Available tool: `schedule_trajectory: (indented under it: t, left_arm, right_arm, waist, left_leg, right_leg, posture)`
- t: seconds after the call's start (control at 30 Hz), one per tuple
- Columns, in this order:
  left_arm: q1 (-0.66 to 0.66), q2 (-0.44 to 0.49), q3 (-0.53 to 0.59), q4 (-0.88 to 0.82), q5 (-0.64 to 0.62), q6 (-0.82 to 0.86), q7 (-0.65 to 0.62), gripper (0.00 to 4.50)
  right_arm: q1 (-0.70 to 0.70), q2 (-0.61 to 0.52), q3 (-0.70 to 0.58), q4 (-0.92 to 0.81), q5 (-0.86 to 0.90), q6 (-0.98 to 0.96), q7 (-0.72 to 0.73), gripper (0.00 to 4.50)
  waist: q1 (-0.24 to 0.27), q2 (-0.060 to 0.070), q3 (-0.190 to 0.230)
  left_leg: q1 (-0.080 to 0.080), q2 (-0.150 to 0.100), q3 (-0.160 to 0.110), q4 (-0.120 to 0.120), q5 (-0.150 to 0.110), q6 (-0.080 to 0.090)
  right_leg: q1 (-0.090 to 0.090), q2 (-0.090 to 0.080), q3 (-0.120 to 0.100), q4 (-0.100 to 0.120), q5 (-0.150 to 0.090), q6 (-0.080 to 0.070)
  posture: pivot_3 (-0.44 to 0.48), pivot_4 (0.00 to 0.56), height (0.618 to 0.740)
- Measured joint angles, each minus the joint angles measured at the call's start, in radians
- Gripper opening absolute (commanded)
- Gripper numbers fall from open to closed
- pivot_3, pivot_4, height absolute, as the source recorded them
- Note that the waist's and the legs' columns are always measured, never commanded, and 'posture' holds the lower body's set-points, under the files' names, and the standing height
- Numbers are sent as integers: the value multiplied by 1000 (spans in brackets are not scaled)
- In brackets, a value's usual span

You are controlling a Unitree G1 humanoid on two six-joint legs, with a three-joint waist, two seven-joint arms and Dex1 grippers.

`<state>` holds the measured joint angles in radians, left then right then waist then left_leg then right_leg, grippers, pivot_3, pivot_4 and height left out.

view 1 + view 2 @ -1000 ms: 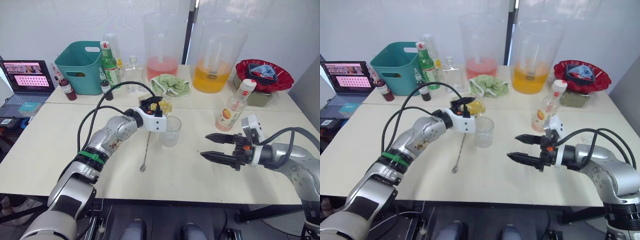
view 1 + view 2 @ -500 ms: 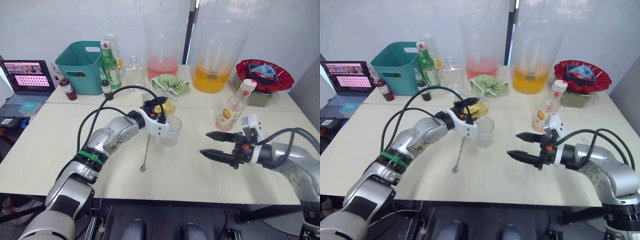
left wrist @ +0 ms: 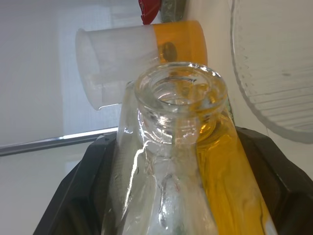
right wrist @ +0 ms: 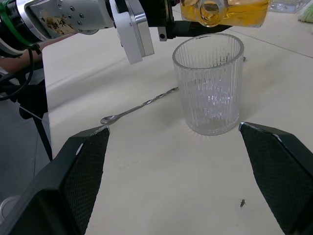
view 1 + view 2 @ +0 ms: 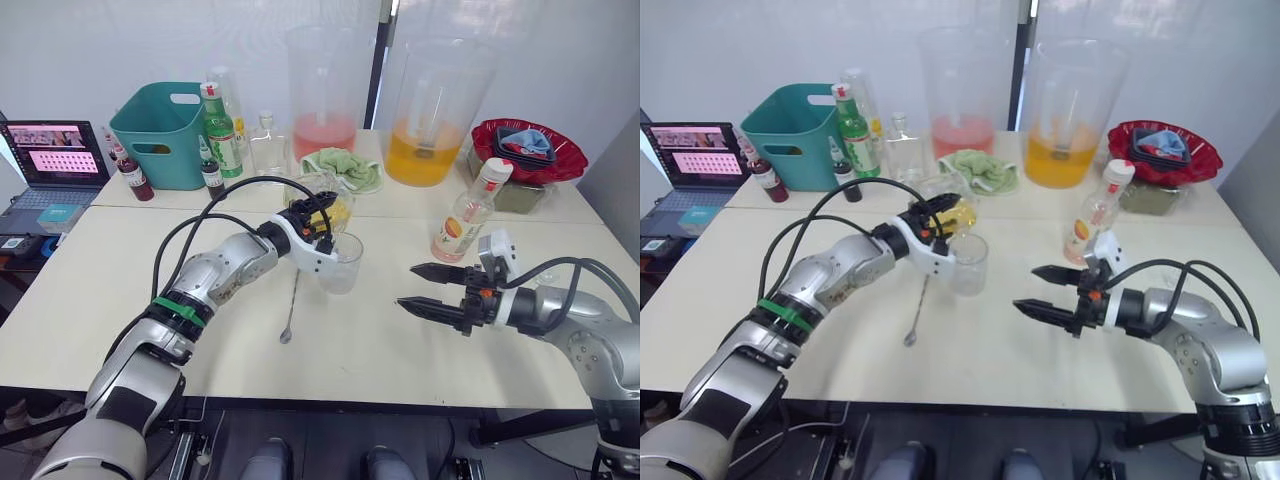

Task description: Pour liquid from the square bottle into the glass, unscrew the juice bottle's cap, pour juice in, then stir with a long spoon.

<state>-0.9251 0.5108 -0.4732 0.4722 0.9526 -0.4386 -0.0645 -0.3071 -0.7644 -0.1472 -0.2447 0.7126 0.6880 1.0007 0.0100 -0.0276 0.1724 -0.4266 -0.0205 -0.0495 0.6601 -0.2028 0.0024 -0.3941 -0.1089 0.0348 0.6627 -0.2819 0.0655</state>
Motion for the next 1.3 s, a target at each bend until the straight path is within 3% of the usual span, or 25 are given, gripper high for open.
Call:
schedule_trajectory:
  t: [0.77,1.07,1.17,1.3]
  left_arm:
    - [-26,14,-57,10,110,1,87,2789]
    - [-26,24,-58,9,123,0,97,2789]
    - [-26,22,-58,9,94,-12,86,2789]
    - [-26,-12,-29,16,-44,-13,-20,2789]
  right_arm:
    - [-32,14,16,18,-3,-2,2,4476]
    - [-34,21,17,18,-2,-2,3,4476]
    - [-36,23,17,19,-3,-2,3,4476]
    - [-36,28,20,19,-3,-2,4,4476]
  waist:
    - [0,0,0]
    - [0,0,0]
    - [0,0,0]
    - [1,0,0]
  left_leg:
    - [-1,0,0,0,0,0]
    - [-9,0,0,1,0,0]
    - [-9,0,0,1,0,0]
    - [-9,0,0,1,0,-1]
  right_leg:
    - [-1,0,0,1,0,0]
    - [-10,0,1,3,0,0]
    - [-10,0,1,3,0,0]
    - [-11,0,1,3,0,0]
  posture:
    - [0,150,740]
    - [0,150,740]
    - [0,150,740]
    - [0,150,740]
